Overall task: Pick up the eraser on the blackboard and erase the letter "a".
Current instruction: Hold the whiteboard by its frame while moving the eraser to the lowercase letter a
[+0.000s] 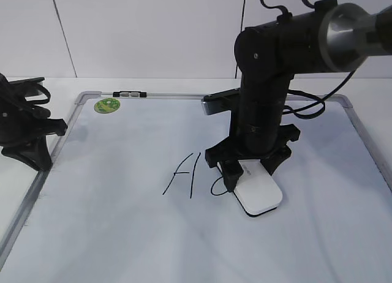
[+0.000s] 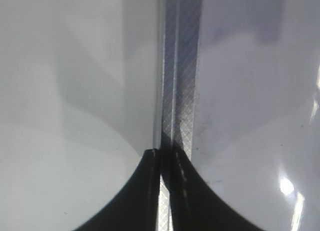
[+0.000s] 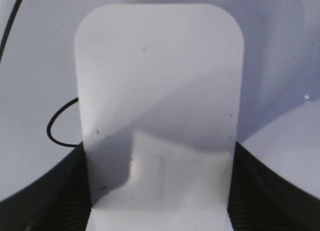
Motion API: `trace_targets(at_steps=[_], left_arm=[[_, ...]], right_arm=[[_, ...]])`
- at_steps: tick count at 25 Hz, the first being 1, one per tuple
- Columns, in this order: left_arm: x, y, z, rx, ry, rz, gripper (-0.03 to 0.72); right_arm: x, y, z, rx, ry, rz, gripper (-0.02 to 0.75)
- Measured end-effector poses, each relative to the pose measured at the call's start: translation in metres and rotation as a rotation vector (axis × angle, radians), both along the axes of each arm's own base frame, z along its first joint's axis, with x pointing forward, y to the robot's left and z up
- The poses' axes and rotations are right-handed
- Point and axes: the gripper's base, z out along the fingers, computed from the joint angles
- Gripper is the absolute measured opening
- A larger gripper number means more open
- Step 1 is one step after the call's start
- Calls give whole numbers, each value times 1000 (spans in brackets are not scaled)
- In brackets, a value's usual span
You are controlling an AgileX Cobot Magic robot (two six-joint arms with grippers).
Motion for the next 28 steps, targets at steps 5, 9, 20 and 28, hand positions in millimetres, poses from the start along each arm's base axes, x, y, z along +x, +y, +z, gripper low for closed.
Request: trace_targets(at_steps=[5, 9, 20, 28], left_arm=[[0, 0, 0, 0, 0, 0, 16], [0, 0, 0, 0, 0, 0, 16], [0, 0, 0, 0, 0, 0, 16], [0, 0, 0, 0, 0, 0, 16]], right_arm=[[-1, 1, 0, 18, 11, 4, 533], [-2, 2, 0, 32, 22, 6, 533], [-8, 12, 0, 48, 32, 28, 533], [-11, 17, 0, 48, 37, 42, 533]])
